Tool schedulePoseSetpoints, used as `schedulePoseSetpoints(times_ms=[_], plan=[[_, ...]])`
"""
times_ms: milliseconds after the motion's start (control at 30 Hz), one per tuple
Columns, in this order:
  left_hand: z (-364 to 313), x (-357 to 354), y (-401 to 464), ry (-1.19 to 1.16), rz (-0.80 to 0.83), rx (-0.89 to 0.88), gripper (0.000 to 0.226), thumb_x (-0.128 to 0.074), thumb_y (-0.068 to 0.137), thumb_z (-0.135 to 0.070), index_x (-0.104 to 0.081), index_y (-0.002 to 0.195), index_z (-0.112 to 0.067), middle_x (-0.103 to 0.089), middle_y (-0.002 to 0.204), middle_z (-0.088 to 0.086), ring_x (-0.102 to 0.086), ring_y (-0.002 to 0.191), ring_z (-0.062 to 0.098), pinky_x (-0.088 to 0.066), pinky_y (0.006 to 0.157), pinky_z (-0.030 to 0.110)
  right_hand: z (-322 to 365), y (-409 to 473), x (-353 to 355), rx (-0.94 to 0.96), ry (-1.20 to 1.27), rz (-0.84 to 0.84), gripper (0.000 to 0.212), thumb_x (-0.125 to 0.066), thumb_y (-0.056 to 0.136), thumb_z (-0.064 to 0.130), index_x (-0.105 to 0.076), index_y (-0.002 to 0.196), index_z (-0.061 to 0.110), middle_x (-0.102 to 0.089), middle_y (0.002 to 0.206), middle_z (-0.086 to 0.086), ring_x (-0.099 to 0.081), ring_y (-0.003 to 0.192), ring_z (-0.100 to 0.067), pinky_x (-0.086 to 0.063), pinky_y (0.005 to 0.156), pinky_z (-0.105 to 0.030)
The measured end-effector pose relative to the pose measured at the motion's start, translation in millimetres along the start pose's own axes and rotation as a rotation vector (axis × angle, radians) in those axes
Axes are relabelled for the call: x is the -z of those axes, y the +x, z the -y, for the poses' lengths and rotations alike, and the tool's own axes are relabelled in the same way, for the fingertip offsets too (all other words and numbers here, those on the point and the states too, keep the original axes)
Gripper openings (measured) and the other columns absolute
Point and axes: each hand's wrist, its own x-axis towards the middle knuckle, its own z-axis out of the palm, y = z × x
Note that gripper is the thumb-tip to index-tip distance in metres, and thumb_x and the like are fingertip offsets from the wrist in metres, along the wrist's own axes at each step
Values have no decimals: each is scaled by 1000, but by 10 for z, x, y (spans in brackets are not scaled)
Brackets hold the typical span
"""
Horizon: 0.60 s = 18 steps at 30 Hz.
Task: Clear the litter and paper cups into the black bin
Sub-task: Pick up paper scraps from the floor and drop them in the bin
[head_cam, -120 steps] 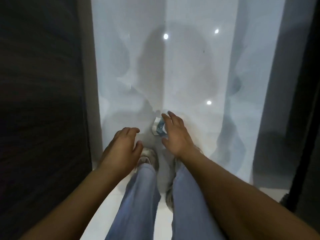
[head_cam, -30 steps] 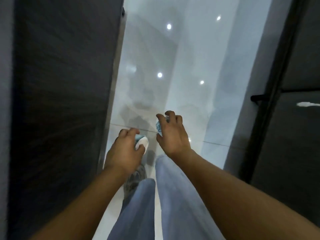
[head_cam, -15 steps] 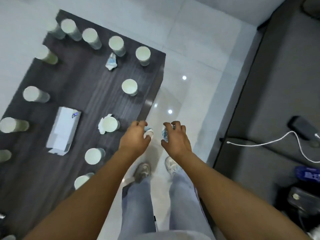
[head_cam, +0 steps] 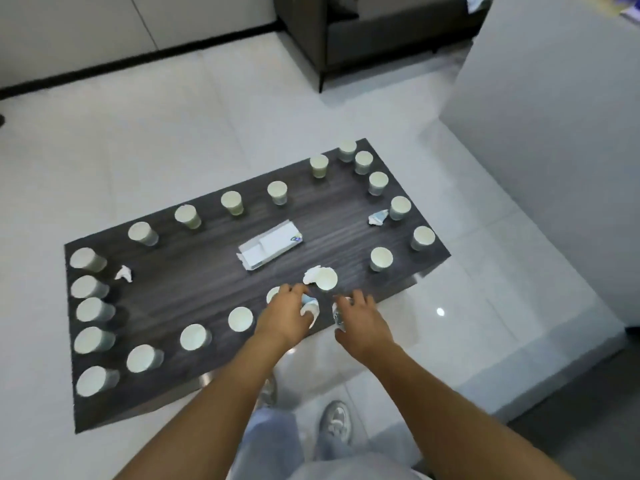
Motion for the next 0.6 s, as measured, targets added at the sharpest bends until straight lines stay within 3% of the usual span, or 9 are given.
schedulePoseSetpoints(times_ms=[267,433,600], plan=[[1074,544,-792,-164,-228,262,32,-56,90,-26,-50,121,-23,-47,125,0,-55,106,25,-49,89,41,1269,21,-66,293,-173,110,53,-63,87,24,-40,134,20,-37,133,-5,-34,123,-27,-44,93,-37],[1960,812,-1414,-247,-359,390,31,-55,90,-27,-51,119,-19,-47,124,3,-54,107,26,-48,86,39,2289,-80,-370,455,-253,148,50,-60,88,26,-43,134,18,-38,133,-7,-36,124,-28,-43,94,-39],[2972,1039,-2174,-326,-462,484,36,-55,92,-28,-49,126,-15,-48,127,6,-55,112,27,-48,95,39,3478,-271,-835,584,-279,205,53,-63,88,24,-41,137,19,-37,137,-6,-34,127,-28,-44,97,-40]])
